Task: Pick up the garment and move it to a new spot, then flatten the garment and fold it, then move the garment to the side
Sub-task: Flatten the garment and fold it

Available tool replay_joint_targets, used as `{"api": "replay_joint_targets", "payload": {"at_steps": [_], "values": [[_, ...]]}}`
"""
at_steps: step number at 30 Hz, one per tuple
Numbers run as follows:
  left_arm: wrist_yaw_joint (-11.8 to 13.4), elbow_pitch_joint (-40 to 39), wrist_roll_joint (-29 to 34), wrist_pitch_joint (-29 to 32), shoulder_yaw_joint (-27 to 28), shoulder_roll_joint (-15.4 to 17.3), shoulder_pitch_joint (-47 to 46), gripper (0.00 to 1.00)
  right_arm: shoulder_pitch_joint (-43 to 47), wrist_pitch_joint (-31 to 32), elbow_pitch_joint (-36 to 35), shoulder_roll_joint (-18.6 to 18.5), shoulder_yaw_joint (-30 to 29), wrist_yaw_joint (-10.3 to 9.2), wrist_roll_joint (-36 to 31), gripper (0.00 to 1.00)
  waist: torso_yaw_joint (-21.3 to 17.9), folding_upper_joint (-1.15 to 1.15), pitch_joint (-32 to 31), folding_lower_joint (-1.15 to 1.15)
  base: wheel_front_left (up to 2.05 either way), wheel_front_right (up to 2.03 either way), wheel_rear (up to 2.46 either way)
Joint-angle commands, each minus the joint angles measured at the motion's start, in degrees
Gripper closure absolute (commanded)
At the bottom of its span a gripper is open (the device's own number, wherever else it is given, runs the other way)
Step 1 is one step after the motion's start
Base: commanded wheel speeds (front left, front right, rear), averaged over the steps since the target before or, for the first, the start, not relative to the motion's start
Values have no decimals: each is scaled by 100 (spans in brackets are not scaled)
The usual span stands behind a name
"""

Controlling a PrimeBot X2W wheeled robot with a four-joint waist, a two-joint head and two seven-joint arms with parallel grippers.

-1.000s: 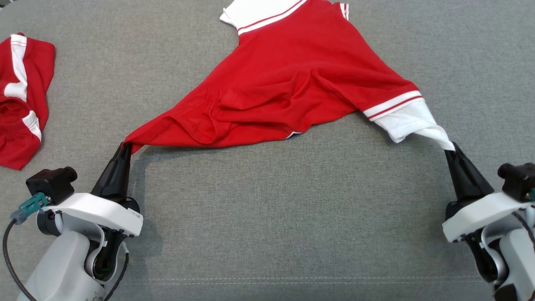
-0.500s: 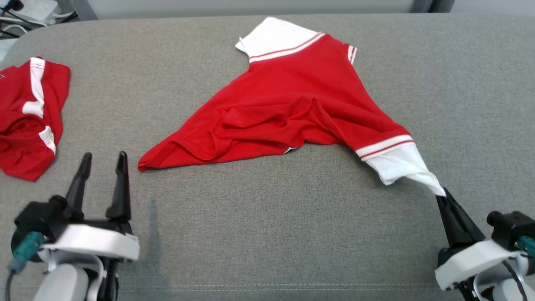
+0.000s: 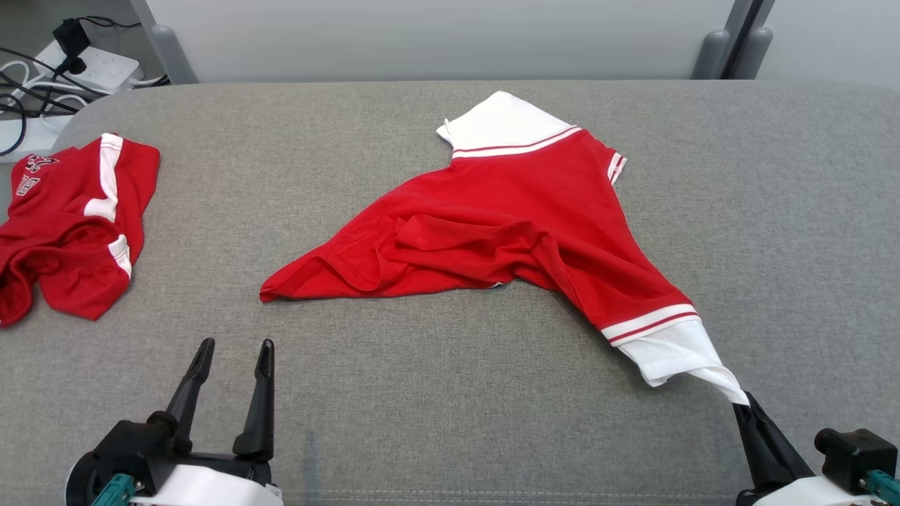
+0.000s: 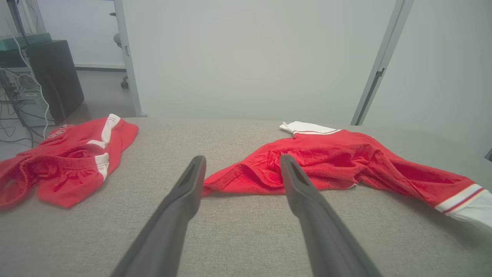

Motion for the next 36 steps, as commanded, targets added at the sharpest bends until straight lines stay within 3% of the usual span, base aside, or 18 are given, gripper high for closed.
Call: {"api": "replay_joint_targets", "payload": {"at_steps": [1,11,16,19,25,28,34,36], "values": [[45,-213,57,48,170,102,-115,0,1,13,-197,-80,89,-1,-35,100,9,0,-38,0,0,0,0],[-155,-353,23,390,-24,249,-370,0,11,75,-315,-2,95,-1,-73,100,4,0,48,0,0,0,0],[-842,-166,-93,853,-380,419,-1347,0,-127,48,-360,55,102,-1,-113,100,-5,0,314,0,0,0,0],[-1458,376,-302,1600,-752,530,-2503,0,-353,15,-341,76,204,-1,-161,100,-106,0,580,0,0,0,0],[-1702,1160,-891,2598,-1390,565,-3961,0,-694,-73,-212,120,425,-1,-201,100,-349,0,884,0,0,0,0],[-1714,1596,-1962,3282,-2175,741,-4947,0,-1039,-173,-31,169,659,-1,-193,100,-599,0,1115,0,0,0,0],[-1716,2306,-3615,4117,-2905,1256,-5990,0,-1583,-394,388,273,1118,-1,-126,100,-1010,0,1382,0,0,0,0],[-1716,2487,-3894,4247,-3029,1397,-6136,0,-1695,-450,499,298,1225,-1,-91,100,-1101,0,1436,0,0,0,0]]}}
